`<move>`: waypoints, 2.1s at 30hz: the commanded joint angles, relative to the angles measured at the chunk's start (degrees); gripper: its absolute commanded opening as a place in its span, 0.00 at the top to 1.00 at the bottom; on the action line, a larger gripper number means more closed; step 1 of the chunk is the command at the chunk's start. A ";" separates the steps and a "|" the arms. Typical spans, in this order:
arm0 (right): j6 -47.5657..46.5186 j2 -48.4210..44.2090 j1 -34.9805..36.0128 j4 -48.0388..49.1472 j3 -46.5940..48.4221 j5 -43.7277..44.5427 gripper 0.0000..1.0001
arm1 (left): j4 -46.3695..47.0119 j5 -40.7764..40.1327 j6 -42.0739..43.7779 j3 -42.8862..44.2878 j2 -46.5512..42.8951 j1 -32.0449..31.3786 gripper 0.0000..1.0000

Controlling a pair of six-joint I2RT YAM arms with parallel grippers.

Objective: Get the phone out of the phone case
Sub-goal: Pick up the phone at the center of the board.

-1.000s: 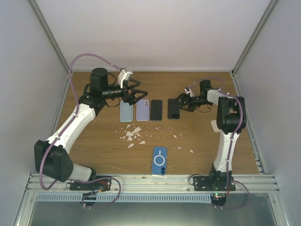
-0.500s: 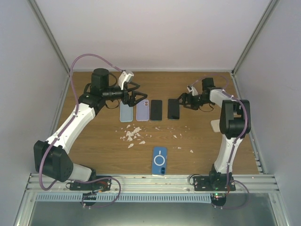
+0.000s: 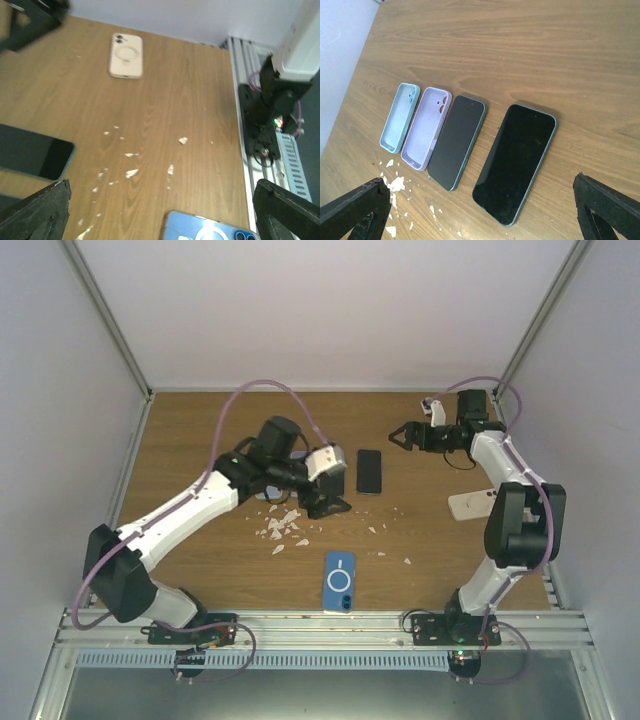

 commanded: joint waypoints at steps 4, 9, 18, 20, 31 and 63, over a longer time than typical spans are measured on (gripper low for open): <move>-3.31 -6.25 -0.73 2.05 -2.43 4.70 0.00 | -3.54 -16.00 11.52 0.36 6.62 -16.46 0.01; -3.74 -8.05 -1.19 2.21 -2.61 5.90 0.00 | -1.80 -21.83 13.09 -0.15 14.29 -25.44 0.01; -3.37 -8.66 -2.31 2.54 -3.05 5.22 0.01 | 2.26 -28.31 14.23 0.45 22.00 -32.33 0.01; -3.45 -8.85 -2.36 2.59 -3.24 5.12 0.00 | 2.63 -30.04 14.54 0.36 23.36 -33.08 0.01; -3.20 -8.80 -2.86 2.85 -3.60 3.87 0.01 | 3.62 -36.10 19.04 -4.21 24.86 -34.51 0.01; -2.75 -7.40 -4.05 2.83 -3.13 2.36 0.01 | 1.48 -42.29 26.12 -27.54 3.26 -13.45 0.01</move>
